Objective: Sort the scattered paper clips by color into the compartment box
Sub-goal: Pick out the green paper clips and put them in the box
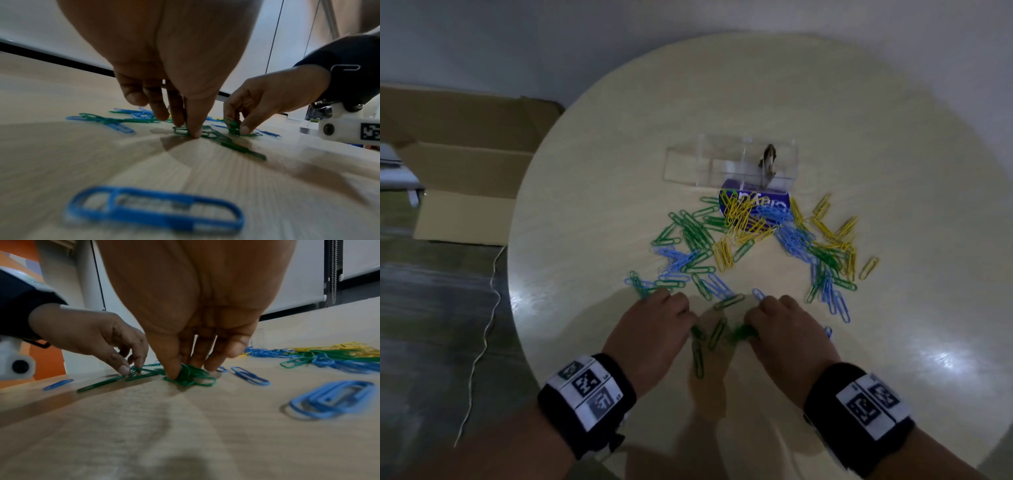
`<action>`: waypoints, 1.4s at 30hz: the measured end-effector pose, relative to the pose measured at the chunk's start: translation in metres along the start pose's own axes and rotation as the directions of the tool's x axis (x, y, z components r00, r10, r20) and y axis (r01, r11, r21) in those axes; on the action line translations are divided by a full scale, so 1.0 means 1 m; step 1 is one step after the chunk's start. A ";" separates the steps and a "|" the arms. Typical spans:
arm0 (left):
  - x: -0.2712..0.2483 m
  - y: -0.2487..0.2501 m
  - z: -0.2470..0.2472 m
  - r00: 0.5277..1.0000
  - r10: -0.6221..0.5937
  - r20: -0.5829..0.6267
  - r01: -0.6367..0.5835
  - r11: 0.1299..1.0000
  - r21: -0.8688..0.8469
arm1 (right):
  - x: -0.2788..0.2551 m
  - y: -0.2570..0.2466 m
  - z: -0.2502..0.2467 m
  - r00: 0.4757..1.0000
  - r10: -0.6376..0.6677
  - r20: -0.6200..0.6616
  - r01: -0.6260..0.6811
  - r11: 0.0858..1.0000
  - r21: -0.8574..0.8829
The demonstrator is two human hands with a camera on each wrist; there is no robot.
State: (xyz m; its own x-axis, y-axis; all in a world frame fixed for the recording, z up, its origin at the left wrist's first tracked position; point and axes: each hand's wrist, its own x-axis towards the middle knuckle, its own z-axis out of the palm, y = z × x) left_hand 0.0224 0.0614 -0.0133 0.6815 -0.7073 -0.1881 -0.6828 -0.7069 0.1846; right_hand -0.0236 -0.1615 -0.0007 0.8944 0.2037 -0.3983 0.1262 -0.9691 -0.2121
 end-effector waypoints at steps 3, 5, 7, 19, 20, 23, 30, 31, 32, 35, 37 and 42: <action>0.005 0.006 -0.009 0.994 -0.019 0.104 0.013 0.998 0.059 | -0.003 0.001 0.001 1.000 0.000 0.013 0.000 1.000 -0.026; 0.005 0.006 -0.009 0.987 -0.028 0.161 0.020 0.998 0.052 | -0.005 0.003 0.004 1.000 0.003 0.009 -0.003 0.999 0.036; 0.005 0.004 -0.006 0.981 -0.033 0.192 0.027 0.999 0.030 | -0.007 0.006 0.004 1.000 0.001 0.012 -0.003 0.992 0.128; 0.086 -0.044 -0.072 0.888 -0.449 -0.104 0.286 0.714 -0.640 | 0.046 0.048 -0.098 0.957 0.206 -0.205 -0.037 0.787 0.616; 0.101 -0.050 -0.079 0.863 -0.488 -0.131 0.297 0.700 -0.650 | 0.060 0.052 -0.110 0.943 0.236 -0.233 -0.031 0.762 0.647; 0.143 -0.062 -0.096 0.804 -0.560 -0.199 0.303 0.674 -0.673 | 0.106 0.060 -0.140 0.899 0.290 -0.329 0.012 0.733 0.680; 0.196 -0.073 -0.091 0.762 -0.625 -0.168 0.381 0.644 -0.664 | 0.186 0.062 -0.145 0.871 0.396 -0.291 -0.074 0.691 0.719; 0.196 -0.074 -0.088 0.771 -0.619 -0.152 0.373 0.631 -0.680 | 0.190 0.060 -0.141 0.882 0.391 -0.264 -0.091 0.690 0.718; 0.194 -0.074 -0.085 0.774 -0.616 -0.146 0.359 0.617 -0.700 | 0.191 0.058 -0.138 0.892 0.379 -0.247 -0.102 0.701 0.706; 0.172 -0.077 -0.081 0.748 -0.605 -0.272 0.282 0.660 -0.696 | 0.180 0.058 -0.132 0.873 0.395 -0.285 -0.100 0.718 0.688; 0.146 -0.074 -0.075 0.767 -0.539 -0.348 0.245 0.748 -0.617 | 0.157 0.056 -0.123 0.818 0.451 -0.358 -0.061 0.686 0.725; 0.083 -0.051 -0.023 0.984 -0.169 -0.065 0.147 0.956 -0.255 | 0.108 0.029 -0.060 0.959 0.156 -0.236 -0.041 0.901 0.431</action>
State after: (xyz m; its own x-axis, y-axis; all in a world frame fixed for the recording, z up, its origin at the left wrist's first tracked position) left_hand 0.1193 0.0386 -0.0158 0.8026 -0.5766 -0.1531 -0.4854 -0.7803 0.3944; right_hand 0.1025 -0.1759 0.0032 0.9789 0.0110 -0.2042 -0.1075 -0.8218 -0.5595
